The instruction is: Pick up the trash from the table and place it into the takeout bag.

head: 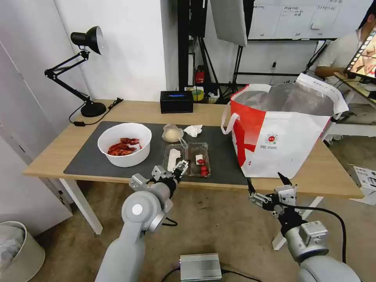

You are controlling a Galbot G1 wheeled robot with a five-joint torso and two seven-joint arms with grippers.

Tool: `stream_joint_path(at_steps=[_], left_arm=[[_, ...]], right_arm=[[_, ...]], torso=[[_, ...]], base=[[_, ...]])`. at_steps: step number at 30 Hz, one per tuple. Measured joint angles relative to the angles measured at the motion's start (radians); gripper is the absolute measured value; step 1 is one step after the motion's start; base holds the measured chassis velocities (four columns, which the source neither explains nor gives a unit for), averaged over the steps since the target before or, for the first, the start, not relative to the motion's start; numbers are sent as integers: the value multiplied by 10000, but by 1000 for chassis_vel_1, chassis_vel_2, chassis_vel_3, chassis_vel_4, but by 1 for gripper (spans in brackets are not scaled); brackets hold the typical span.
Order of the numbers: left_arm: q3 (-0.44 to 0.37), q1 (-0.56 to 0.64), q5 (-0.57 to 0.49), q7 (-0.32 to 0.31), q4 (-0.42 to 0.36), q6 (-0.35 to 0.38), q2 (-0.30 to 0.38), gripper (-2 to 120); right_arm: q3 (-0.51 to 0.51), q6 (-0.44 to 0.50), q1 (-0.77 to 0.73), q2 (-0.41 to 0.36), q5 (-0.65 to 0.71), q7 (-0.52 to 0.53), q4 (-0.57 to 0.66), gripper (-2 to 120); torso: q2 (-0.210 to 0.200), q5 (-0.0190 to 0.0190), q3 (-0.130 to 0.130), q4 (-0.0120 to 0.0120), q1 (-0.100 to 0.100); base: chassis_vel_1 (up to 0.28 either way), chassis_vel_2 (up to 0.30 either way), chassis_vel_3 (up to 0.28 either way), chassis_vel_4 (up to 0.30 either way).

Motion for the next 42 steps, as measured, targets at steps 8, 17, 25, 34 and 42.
stream_joint_path(at_steps=[8,17,25,34,42], left_arm=[[-13,-87,32,-27,128,-206,-56,100],[-17,-23,272,-44,70,-616,-114,100],[-78,120,442,271,-144,-1095,-110,100],[-51,396,611,1243,-484,-1412,10,100],[10,556,621,2063,-883,-1516,93,100]], right_arm=[[10,12,-61,18,-23,0,60,100],[-34,49,-84,168,-186,-14,36,100],[-133,95,-87,343,-412,-45,-58,100],[-204,149,-97,510,-586,-56,-107,100],[-217,195,-164,572,-675,-62,-76,100]], torso=[[1,0,-1,0,-1],[0,0,1,2,0],[0,0,1,1,0],[0,0,1,1,1],[0,0,0,1,0]], base=[[0,0,0,0],[0,0,0,0],[0,0,0,0],[0,0,0,0],[0,0,0,0]])
